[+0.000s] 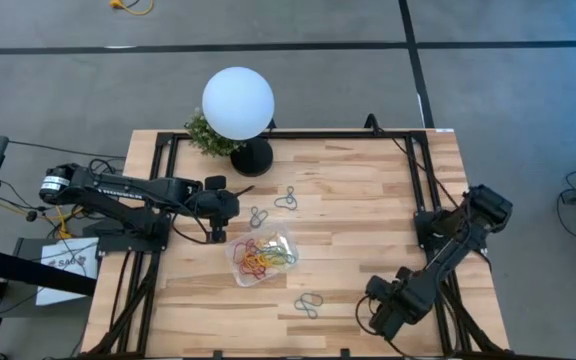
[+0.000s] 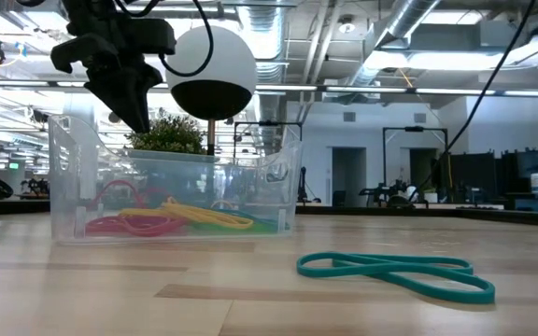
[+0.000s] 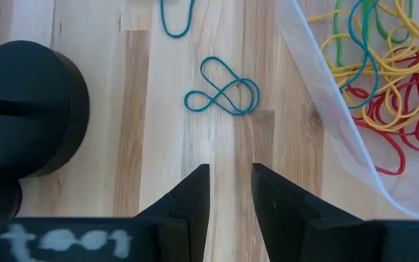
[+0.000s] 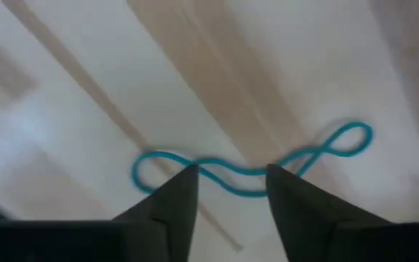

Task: Pick and place items into bin
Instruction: Put the blue rubber band into the transparent bin

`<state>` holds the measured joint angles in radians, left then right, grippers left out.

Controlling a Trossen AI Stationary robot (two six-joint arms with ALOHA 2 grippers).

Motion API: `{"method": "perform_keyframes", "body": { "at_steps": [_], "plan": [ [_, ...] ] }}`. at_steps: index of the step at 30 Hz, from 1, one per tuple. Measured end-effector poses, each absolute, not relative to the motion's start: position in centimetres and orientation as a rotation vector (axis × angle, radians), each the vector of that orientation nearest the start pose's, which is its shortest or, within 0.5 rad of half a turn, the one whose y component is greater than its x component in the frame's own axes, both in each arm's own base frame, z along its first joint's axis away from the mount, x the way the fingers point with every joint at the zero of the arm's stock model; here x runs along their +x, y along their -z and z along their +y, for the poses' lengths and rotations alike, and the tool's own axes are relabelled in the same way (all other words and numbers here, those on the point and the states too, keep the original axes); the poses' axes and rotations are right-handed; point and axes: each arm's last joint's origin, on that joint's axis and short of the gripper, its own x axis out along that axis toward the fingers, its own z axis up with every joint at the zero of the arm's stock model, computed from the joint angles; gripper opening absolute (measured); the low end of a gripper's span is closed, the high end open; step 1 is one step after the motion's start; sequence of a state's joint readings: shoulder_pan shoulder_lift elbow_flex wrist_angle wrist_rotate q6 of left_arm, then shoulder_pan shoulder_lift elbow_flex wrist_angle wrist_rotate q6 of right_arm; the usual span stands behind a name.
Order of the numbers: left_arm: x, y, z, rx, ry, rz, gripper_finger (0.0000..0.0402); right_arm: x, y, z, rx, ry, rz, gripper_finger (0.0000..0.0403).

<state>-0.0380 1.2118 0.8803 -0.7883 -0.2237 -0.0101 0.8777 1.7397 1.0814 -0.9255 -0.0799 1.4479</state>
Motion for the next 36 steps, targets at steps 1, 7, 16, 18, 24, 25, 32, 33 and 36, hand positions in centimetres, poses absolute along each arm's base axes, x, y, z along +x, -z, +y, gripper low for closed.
{"method": "perform_keyframes", "body": {
  "at_steps": [1,7,16,18,24,25,32,33,36],
  "plan": [
    [22.0,-24.1,-0.2,0.135,-0.173,1.109,0.0093,18.4,-15.8,23.0,0.451,0.435,1.607,0.0162],
    [22.1,-24.1,-0.2,0.129,-0.176,1.108,0.0093,18.1,-13.6,23.9,0.346,0.393,1.645,0.0201],
    [22.1,-24.1,-0.2,0.111,-0.186,1.105,0.0093,18.2,-12.4,24.2,0.227,0.289,1.682,0.0173],
    [22.1,-24.1,-0.2,0.111,-0.186,1.105,0.0093,18.4,-12.3,24.3,0.172,0.207,1.660,0.0150],
    [22.1,-24.1,-0.2,0.111,-0.186,1.105,0.0093,19.6,-12.9,24.4,0.065,0.061,1.612,0.0030],
    [22.1,-24.1,-0.2,0.111,-0.186,1.105,0.0093,19.8,-13.1,24.4,0.068,0.063,1.613,0.0016],
    [22.1,-24.1,-0.2,0.111,-0.186,1.105,0.0093,20.6,-14.0,23.9,0.039,0.055,1.517,0.0003],
    [22.1,-24.1,-0.2,0.111,-0.186,1.105,0.0093,20.9,-14.3,23.6,0.028,0.069,1.474,0.0004],
    [22.1,-24.1,-0.2,0.111,-0.186,1.105,0.0093,21.8,-15.7,22.9,-0.045,0.120,1.285,0.0003]
  ]
}}
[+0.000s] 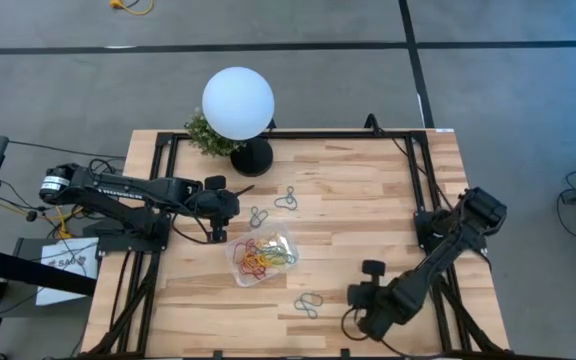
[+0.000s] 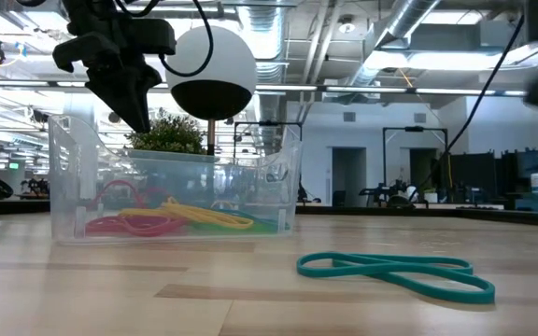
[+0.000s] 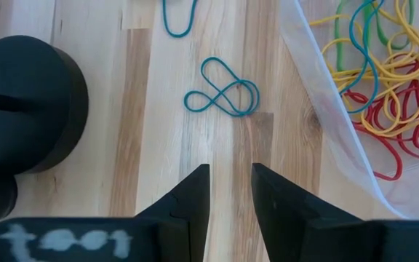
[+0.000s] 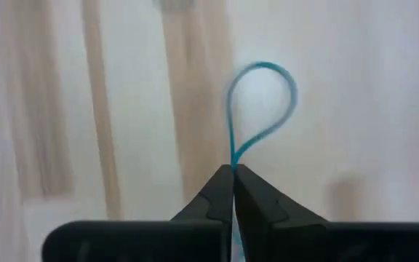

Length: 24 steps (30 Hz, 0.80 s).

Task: Pick and place items into bin
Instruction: Put the blue rubber band into the transparent bin

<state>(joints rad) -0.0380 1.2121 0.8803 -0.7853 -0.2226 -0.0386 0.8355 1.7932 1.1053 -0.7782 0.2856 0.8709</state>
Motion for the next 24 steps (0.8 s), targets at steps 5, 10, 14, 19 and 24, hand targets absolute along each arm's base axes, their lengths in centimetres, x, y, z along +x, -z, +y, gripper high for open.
{"method": "perform_keyframes", "body": {
  "at_steps": [5,10,14,19,24],
  "plan": [
    [22.2,-24.2,-0.2,0.109,-0.187,1.086,0.0093,23.4,-18.6,21.0,-0.272,0.299,0.882,0.0002],
    [22.4,-24.3,-0.2,0.106,-0.187,1.064,0.0093,26.4,-20.3,18.4,-0.286,0.638,0.485,0.0002],
    [22.4,-24.3,-0.2,0.116,-0.206,1.060,0.0093,30.4,-20.8,16.5,-0.096,0.650,0.420,0.0001],
    [22.4,-24.3,-0.1,0.119,-0.210,1.061,0.0093,34.8,-21.8,15.2,-0.106,0.442,0.340,0.0001],
    [22.4,-24.3,-0.1,0.118,-0.210,1.061,0.0093,36.1,-21.8,12.5,-0.084,0.443,0.351,0.0001]
  ]
}}
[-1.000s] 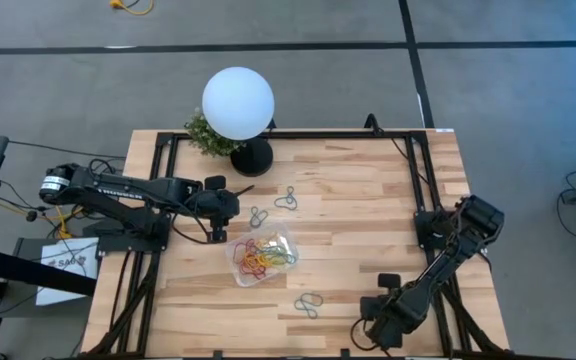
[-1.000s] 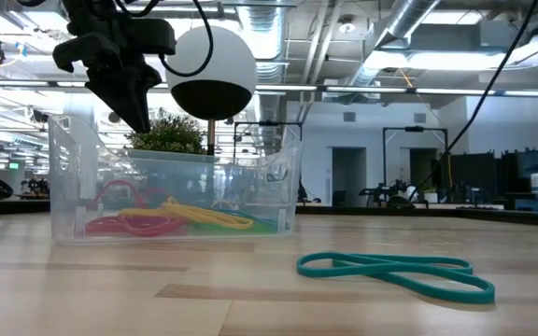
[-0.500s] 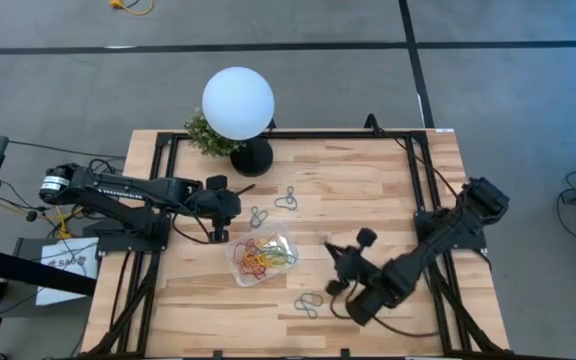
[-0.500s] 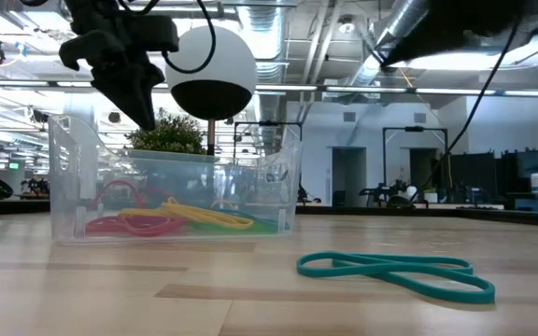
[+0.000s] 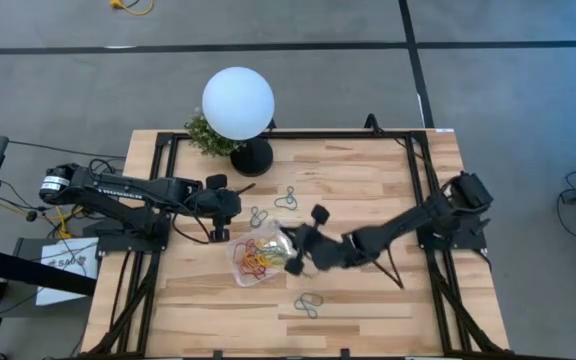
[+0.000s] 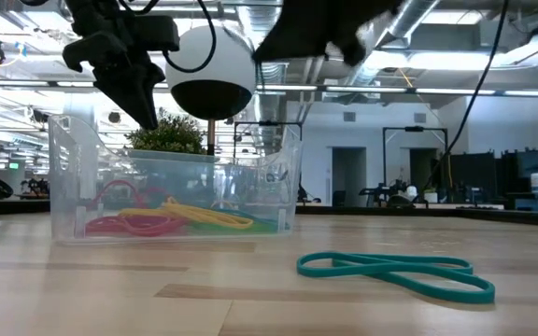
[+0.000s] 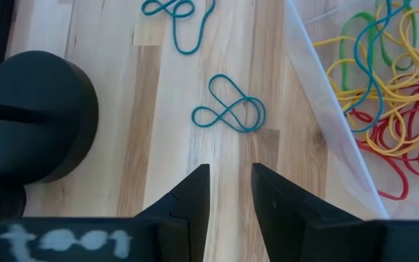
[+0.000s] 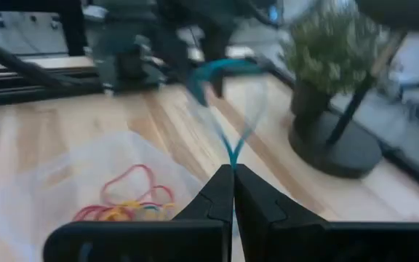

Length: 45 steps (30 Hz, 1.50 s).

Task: Pick and place items into bin
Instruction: Put the blue rubber band into the transparent bin

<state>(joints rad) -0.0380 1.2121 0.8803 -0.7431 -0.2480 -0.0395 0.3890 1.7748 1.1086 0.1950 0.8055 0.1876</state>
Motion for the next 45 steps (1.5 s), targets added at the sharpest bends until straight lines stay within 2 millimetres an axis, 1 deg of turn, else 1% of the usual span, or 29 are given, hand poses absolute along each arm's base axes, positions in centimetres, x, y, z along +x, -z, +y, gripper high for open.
{"method": "perform_keyframes", "body": {
  "at_steps": [3,5,7,12,16,24,27,31,35,38,41,45],
  "plan": [
    [22.4,-24.3,-0.1,0.118,-0.210,1.061,0.0093,36.7,-21.7,11.2,0.003,0.390,0.360,0.0001],
    [22.4,-24.3,-0.1,0.118,-0.211,1.061,0.0093,37.2,-21.5,11.0,0.070,0.298,0.360,0.0001],
    [22.4,-24.3,-0.1,0.118,-0.211,1.060,0.0093,37.8,-20.7,11.0,0.104,0.226,0.387,0.0001],
    [22.4,-24.3,-0.1,0.109,-0.216,1.059,0.0093,38.4,-18.3,10.6,0.085,0.239,0.450,0.0001],
    [22.4,-24.3,-0.1,0.098,-0.223,1.057,0.0093,38.7,-17.2,10.2,0.071,0.262,0.478,0.0008],
    [22.4,-24.3,-0.1,0.063,-0.244,1.053,0.0093,39.0,-17.7,10.0,0.028,0.263,0.466,0.0059],
    [22.4,-24.3,-0.1,0.063,-0.244,1.053,0.0093,39.0,-17.8,10.0,0.026,0.263,0.466,0.0072],
    [22.5,-24.4,0.0,0.056,-0.268,1.042,0.0093,39.1,-18.7,10.0,0.039,0.259,0.437,0.0077],
    [22.8,-24.5,0.7,0.028,-0.342,1.009,0.0093,39.5,-19.9,11.0,0.048,0.237,0.408,0.0077],
    [23.2,-24.0,1.6,-0.019,-0.327,1.028,0.0093,40.0,-21.8,12.6,0.076,0.167,0.355,0.0077],
    [24.3,-22.7,2.4,-0.064,-0.259,1.066,0.0093,40.1,-23.6,14.7,0.081,0.053,0.331,0.0077],
    [26.2,-20.2,3.4,-0.038,-0.229,1.124,0.0093,38.7,-26.0,17.6,0.028,-0.058,0.395,0.0077]
  ]
}}
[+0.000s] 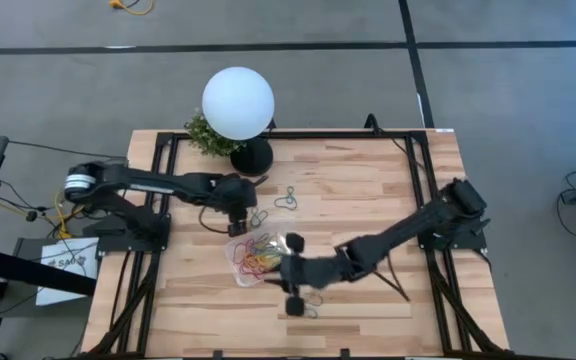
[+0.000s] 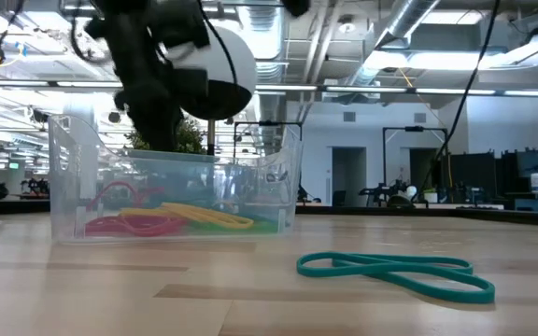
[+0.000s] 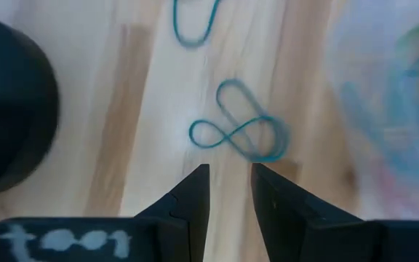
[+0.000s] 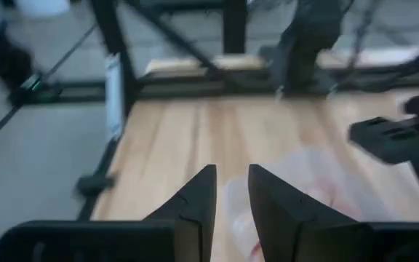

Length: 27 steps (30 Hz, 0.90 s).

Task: Pick and place items into bin
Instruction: Put the blue rubber band into the transparent bin

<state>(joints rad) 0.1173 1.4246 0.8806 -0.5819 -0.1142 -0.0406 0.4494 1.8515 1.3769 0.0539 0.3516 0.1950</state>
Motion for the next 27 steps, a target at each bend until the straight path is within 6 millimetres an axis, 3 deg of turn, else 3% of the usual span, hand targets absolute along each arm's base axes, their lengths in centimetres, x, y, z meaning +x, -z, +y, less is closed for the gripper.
{"method": "perform_keyframes", "body": {
  "at_steps": [6,11,20,27],
  "plan": [
    [28.3,-15.9,4.6,0.018,-0.136,1.214,0.0093,35.4,-27.8,20.6,0.049,-0.115,0.466,0.0077],
    [29.4,-13.7,5.1,0.000,-0.117,1.218,0.0093,33.7,-27.8,22.5,0.010,-0.101,0.481,0.0077],
    [29.8,-13.1,5.5,-0.002,-0.131,1.217,0.0089,32.5,-27.3,23.5,-0.012,-0.067,0.518,0.0077],
    [29.9,-13.2,5.4,0.046,-0.067,1.204,0.0009,32.5,-27.2,23.5,-0.002,-0.059,0.534,0.0077]
  ]
}}
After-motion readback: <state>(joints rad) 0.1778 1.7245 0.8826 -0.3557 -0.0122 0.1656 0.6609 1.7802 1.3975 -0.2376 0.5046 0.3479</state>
